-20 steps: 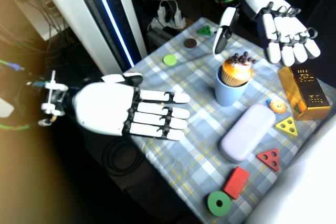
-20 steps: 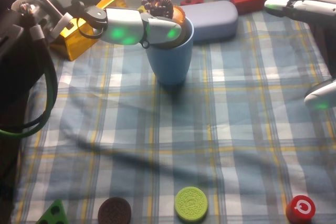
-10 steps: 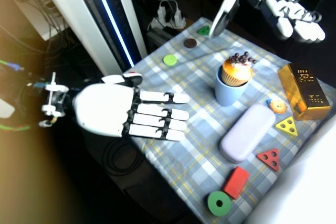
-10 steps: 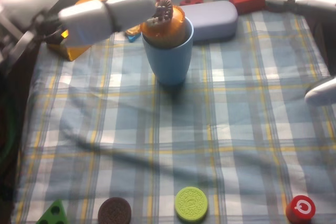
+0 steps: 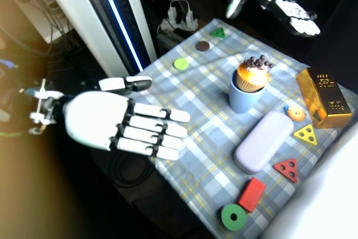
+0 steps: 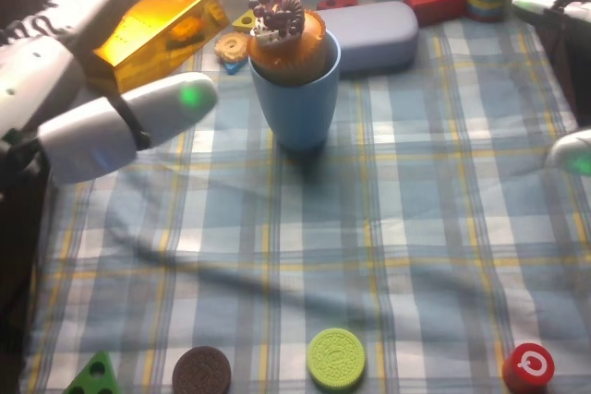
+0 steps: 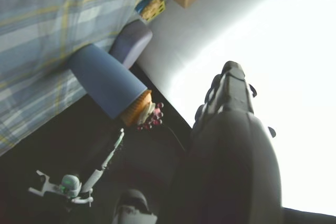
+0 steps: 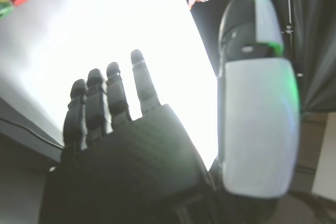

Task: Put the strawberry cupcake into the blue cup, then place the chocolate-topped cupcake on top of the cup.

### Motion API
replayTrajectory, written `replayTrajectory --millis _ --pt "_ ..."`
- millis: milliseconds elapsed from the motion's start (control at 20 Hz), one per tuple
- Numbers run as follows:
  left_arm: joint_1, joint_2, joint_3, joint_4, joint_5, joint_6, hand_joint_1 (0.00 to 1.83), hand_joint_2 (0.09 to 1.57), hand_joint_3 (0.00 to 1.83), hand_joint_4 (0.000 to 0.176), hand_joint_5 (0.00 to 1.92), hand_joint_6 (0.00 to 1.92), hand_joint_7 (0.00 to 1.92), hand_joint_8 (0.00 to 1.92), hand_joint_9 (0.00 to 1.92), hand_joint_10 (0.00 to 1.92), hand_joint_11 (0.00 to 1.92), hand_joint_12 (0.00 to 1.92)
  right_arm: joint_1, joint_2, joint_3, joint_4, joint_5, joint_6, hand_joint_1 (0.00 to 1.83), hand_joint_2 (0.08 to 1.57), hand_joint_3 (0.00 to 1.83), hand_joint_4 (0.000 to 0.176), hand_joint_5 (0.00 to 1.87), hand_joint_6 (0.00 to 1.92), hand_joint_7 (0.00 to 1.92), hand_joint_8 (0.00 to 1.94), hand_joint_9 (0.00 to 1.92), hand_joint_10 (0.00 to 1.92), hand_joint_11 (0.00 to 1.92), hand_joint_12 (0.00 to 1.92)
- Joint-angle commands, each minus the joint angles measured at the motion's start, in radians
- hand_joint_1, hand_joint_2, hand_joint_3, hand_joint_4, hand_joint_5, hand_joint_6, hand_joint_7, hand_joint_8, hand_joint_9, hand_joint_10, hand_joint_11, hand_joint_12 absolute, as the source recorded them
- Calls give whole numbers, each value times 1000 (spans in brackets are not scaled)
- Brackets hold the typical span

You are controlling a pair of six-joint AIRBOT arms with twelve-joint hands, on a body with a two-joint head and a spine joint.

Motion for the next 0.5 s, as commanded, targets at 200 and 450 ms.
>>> replayTrajectory --millis 200,450 --pt "82 -49 -11 -86 -217 -4 0 771 0 92 0 0 0 0 0 0 0 0 -161 -10 -57 227 378 -115 0 907 0 70 0 0 0 0 0 0 0 0" --pt "145 -93 -32 -158 -365 0 0 736 0 111 0 0 0 0 0 0 0 0 -270 -60 -96 327 571 -116 0 910 0 85 13 5 0 0 0 0 0 0"
